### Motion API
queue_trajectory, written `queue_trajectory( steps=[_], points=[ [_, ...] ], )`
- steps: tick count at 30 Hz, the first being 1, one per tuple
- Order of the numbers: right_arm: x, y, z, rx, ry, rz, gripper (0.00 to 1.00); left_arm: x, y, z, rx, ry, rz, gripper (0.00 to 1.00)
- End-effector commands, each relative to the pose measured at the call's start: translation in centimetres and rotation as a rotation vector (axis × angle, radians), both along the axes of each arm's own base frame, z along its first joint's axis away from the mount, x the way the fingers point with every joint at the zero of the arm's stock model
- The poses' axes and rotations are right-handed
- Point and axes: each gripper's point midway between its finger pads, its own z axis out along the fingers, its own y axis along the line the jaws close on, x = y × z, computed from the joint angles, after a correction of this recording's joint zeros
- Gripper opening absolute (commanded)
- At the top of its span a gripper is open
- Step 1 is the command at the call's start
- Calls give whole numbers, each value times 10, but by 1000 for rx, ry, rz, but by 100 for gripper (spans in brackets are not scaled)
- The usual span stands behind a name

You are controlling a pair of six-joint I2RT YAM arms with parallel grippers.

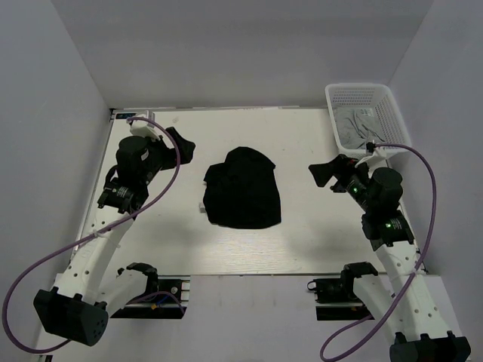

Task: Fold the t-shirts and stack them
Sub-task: Flatten out the tshirt

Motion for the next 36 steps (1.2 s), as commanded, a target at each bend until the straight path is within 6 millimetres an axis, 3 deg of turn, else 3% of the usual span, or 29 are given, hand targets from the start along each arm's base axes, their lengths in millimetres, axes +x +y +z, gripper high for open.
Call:
queue_trajectory(
  steps=[1,5,12,13,14,17,18,21,22,23,26,30,31,34,36],
  points=[
    [-4,-6,17,24,6,-42,90,-9,-9,6,-1,-1,-63,100],
    [0,-8,-22,-43,73,-37,90,2,-10,-27,23,85,-54,100],
    [7,26,-68,-121,226,186,90,29,-16,-109,93,316,-49,100],
    [5,33,-74,-149,239,228,90,34,-20,-112,88,322,-64,100],
    [6,37,-97,-171,328,257,90,38,-26,-116,78,333,-91,100],
    [2,51,-121,-245,428,325,90,56,-40,-143,91,386,-127,100],
    [4,54,-125,-286,424,323,90,64,-45,-157,83,429,-139,100],
    [1,64,-143,-362,456,323,90,77,-56,-172,74,470,-171,100],
    [-1,71,-146,-381,454,338,90,78,-58,-191,79,516,-178,100],
    [-5,77,-156,-406,483,353,90,84,-59,-194,79,520,-178,100],
    [-5,84,-176,-479,508,338,90,86,-64,-216,78,573,-195,98],
    [-6,95,-193,-547,526,356,90,87,-72,-229,64,581,-248,83],
    [-11,102,-195,-560,523,377,90,90,-73,-226,63,572,-248,71],
    [-18,105,-210,-602,541,401,90,90,-78,-231,57,572,-279,56],
    [-16,100,-217,-639,542,385,90,91,-82,-227,51,561,-304,34]
  ],
)
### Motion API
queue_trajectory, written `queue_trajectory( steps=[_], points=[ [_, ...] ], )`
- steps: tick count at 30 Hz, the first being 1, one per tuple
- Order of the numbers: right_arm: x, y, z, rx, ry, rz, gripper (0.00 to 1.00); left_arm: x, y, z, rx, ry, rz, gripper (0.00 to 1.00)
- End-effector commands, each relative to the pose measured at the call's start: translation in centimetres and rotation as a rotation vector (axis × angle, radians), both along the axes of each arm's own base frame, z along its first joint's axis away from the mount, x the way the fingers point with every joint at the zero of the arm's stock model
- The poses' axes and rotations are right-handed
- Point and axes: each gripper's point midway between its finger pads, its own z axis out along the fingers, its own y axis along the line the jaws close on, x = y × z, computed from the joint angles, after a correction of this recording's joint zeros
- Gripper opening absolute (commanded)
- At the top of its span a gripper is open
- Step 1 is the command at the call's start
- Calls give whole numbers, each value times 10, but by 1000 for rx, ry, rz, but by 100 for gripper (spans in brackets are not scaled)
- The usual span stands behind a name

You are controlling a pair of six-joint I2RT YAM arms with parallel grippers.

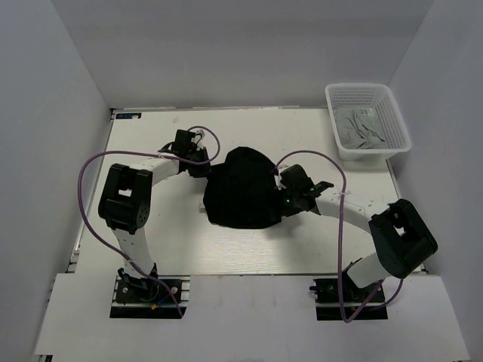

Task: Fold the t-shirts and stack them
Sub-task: Flatten out the tshirt

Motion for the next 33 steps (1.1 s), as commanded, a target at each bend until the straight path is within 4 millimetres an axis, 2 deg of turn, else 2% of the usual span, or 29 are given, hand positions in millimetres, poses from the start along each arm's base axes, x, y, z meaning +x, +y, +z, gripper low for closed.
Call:
queue_trajectory(
  steps=[1,2,6,8,10,12,13,14,15,18,19,20,22,23,24,25,26,27,28,31,32,33],
  points=[
    [14,5,4,-36,-77,16,90,17,-16,31,-59,-101,-60,23],
    [15,4,4,-45,-78,15,90,16,-17,28,-65,-90,-67,0],
    [11,9,-8,-88,-66,43,90,7,-14,32,-57,-97,-78,0],
    [14,7,-13,-115,-75,31,90,8,-11,43,-52,-139,-66,0],
    [15,6,-19,-142,-71,25,86,5,-8,61,-57,-184,-48,0],
    [17,8,-20,-149,-75,14,70,6,-3,74,-44,-223,-27,0],
    [16,9,-22,-151,-73,7,56,3,0,85,-41,-244,-19,0],
    [22,6,-20,-161,-95,-35,21,2,3,91,-31,-253,-8,0],
    [24,5,-20,-156,-95,-69,1,2,3,98,-41,-266,-1,0],
    [41,-6,1,-163,-180,-190,0,-2,9,121,-33,-312,22,0],
    [48,-9,20,-140,-232,-231,0,-3,12,125,-26,-317,30,0],
    [57,-20,33,-162,-287,-310,0,-2,14,144,-34,-354,48,0],
    [71,-37,70,-177,-401,-412,0,-5,24,156,-21,-366,89,0],
    [76,-51,99,-168,-482,-489,0,-4,27,169,-20,-391,113,0],
    [81,-64,121,-183,-535,-557,0,-6,35,192,-12,-447,146,0],
    [83,-70,135,-179,-567,-590,0,-9,39,202,-22,-455,183,0],
    [83,-83,164,-157,-635,-644,0,-10,43,218,-30,-492,207,0],
    [83,-94,179,-169,-677,-688,0,-12,56,228,-6,-518,256,0],
    [84,-98,203,-150,-711,-710,0,-21,61,256,-28,-576,283,0],
    [74,-113,278,-33,-854,-746,0,-38,62,306,-82,-695,284,0],
    [69,-114,299,34,-891,-739,0,-49,65,338,-113,-766,289,0],
    [65,-116,318,41,-926,-711,0,-58,58,355,-146,-802,237,0]
  ],
)
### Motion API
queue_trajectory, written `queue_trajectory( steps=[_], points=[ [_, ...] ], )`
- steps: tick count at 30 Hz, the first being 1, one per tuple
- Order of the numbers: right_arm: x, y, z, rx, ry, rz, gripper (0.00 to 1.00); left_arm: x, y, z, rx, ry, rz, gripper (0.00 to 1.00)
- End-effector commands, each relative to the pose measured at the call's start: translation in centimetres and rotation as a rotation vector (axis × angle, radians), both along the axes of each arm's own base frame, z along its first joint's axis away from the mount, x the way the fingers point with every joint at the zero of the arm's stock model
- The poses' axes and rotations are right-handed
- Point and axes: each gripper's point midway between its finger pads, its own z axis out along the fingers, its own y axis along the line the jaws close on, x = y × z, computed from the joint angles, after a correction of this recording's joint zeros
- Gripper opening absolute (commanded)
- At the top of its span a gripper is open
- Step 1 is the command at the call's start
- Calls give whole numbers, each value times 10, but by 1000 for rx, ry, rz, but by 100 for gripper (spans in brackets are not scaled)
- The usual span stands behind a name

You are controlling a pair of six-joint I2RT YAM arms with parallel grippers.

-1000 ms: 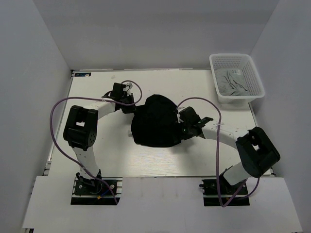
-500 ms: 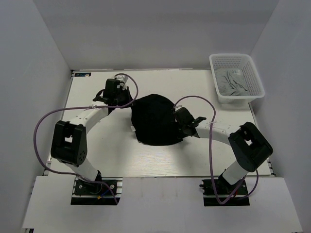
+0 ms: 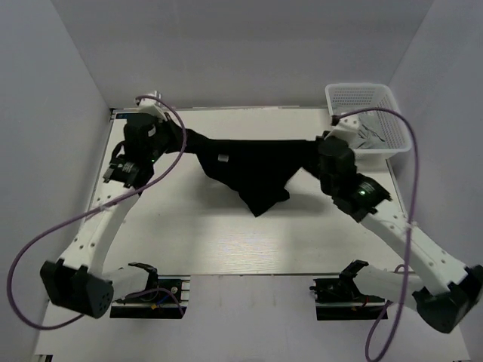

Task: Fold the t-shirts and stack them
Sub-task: Flatten out the tshirt

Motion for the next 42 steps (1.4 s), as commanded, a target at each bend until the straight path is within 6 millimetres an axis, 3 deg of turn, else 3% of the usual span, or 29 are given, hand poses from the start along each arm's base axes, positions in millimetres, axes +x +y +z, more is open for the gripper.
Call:
queue_trajectory(
  steps=[1,2,3,4,6,7,8,9,10,11,12,13,14,15,16,18,22,25,27,29,30,34,35,37,39,40,42],
  points=[
    [-18,-34,84,32,-195,-56,0,-31,7,104,-70,-235,-12,0],
    [-26,-32,116,82,-246,-11,0,-40,8,130,-86,-287,-22,0],
    [-38,-37,134,110,-286,13,0,-48,6,142,-96,-310,-43,0],
    [-44,-38,145,112,-305,43,0,-62,7,168,-115,-371,-62,0],
    [-66,-38,188,173,-399,137,0,-80,7,193,-132,-429,-90,0],
    [-72,-37,196,171,-417,169,0,-94,8,220,-148,-492,-106,0],
    [-88,-35,225,198,-476,244,0,-108,7,235,-158,-528,-136,0],
    [-95,-36,236,207,-497,273,0,-116,6,246,-163,-551,-151,0],
    [-107,-39,256,226,-536,303,0,-133,8,275,-178,-623,-168,0],
    [-119,-31,266,222,-562,389,0,-148,9,287,-182,-647,-187,0],
    [-136,-38,291,245,-617,416,0,-162,4,298,-186,-675,-240,0],
    [-140,-33,298,243,-627,453,0,-183,9,322,-191,-739,-250,0],
    [-150,-27,300,234,-626,519,0,-196,7,330,-201,-757,-282,0],
    [-171,-39,326,259,-695,538,0,-206,7,337,-201,-775,-304,0],
    [-179,-32,332,255,-708,600,0,-226,9,354,-205,-827,-322,0],
    [-203,-43,353,275,-772,631,0,-242,8,365,-204,-858,-359,0],
    [-222,-52,375,294,-840,654,0,-288,16,400,-232,-966,-386,0],
    [-222,-57,383,303,-857,630,0,-289,12,406,-228,-991,-414,0],
    [-212,-56,381,292,-847,601,0,-267,8,402,-220,-959,-400,0],
    [-186,-59,375,269,-820,493,0,-238,3,392,-219,-897,-379,0],
    [-180,-54,373,264,-810,493,0,-233,2,388,-207,-889,-377,0],
    [-103,-40,334,172,-676,291,0,-150,2,347,-183,-731,-242,0],
    [-79,-37,318,160,-640,215,0,-114,-6,318,-152,-661,-229,0],
    [-35,-30,285,52,-543,93,0,-70,-4,285,-125,-593,-154,0],
    [-6,-29,260,5,-502,-17,0,-6,-9,220,-73,-448,-94,0],
    [22,-11,234,-52,-444,-24,0,18,0,196,-48,-391,-12,0],
    [58,3,198,-81,-388,-43,0,58,4,139,7,-270,45,0]
  ],
)
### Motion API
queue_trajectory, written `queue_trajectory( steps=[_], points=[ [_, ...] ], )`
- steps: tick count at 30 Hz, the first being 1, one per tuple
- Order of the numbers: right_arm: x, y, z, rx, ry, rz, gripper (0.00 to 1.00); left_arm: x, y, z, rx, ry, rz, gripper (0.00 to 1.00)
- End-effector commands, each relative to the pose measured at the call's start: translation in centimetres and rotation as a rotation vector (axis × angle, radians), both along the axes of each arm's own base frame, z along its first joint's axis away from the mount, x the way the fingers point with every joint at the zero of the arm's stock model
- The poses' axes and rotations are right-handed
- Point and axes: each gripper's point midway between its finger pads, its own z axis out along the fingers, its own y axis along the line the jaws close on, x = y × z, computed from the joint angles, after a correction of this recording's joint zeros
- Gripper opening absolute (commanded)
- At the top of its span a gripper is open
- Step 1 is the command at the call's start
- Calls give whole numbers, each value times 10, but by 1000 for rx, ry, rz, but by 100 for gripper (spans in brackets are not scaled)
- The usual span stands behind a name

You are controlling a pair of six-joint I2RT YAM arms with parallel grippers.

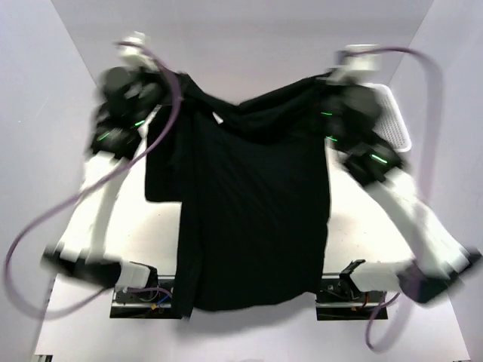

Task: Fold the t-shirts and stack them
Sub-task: Flatten out the tshirt

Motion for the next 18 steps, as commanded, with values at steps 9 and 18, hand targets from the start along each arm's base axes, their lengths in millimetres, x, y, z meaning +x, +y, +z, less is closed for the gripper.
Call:
queue_trajectory(
  steps=[9,18],
  points=[
    [191,32,-216,-143,506,-142,78,186,68,-298,252,700,433,100],
    [119,60,-262,-53,618,167,90,176,31,-306,295,641,227,100]
  ],
)
